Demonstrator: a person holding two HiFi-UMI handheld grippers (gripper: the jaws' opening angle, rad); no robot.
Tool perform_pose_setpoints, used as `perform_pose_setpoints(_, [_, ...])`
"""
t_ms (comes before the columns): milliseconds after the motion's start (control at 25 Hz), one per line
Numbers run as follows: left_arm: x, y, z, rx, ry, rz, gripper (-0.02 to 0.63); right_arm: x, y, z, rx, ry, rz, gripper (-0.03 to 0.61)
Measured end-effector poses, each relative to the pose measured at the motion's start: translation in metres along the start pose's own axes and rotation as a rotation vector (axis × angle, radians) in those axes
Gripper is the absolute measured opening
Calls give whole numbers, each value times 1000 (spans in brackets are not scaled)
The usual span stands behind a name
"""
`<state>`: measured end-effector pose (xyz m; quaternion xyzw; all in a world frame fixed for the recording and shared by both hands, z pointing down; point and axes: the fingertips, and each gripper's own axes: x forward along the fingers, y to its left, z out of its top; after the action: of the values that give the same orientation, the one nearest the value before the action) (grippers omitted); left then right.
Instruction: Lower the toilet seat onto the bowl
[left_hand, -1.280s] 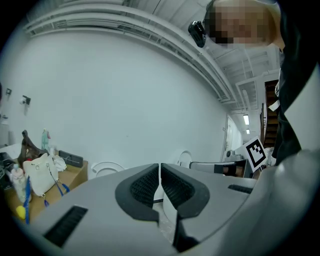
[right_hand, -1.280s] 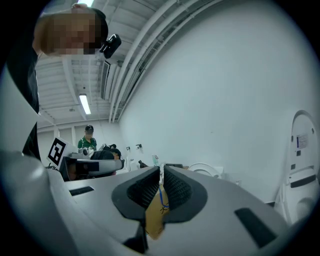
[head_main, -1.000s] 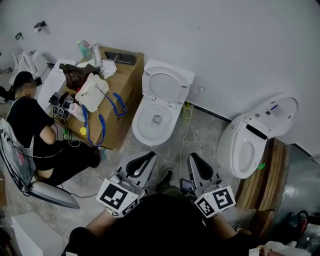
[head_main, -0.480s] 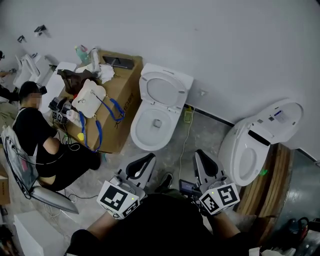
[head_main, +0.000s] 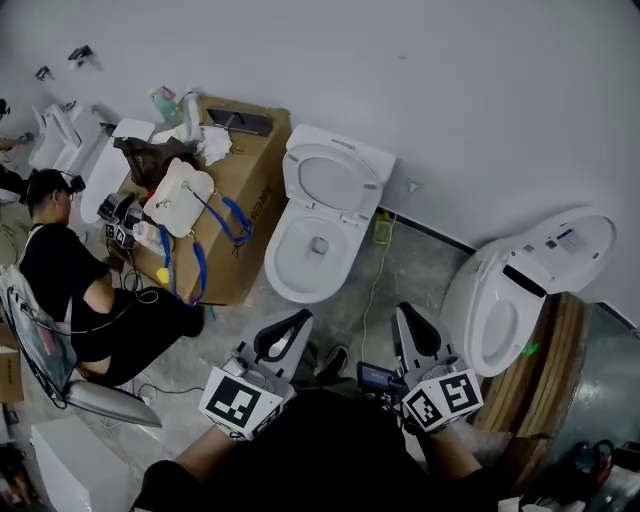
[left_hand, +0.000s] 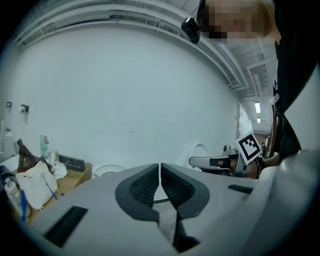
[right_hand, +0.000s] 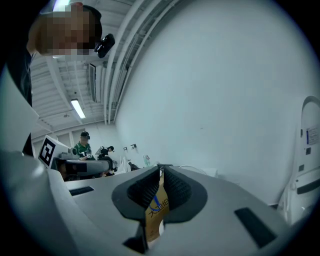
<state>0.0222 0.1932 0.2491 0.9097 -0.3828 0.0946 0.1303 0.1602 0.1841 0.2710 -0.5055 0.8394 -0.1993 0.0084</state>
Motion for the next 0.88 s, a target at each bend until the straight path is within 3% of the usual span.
perform_pose_setpoints(240, [22, 40, 11, -8, -39, -11, 25, 37, -10, 7, -1, 6, -38, 49])
perform_pose_setpoints(480, [47, 89, 17, -33, -14, -52, 25, 88, -19, 14, -4, 20, -79, 49])
perform_pose_setpoints(880, [90, 172, 35, 9, 6, -90, 25, 162, -25, 39, -14, -1, -140, 49])
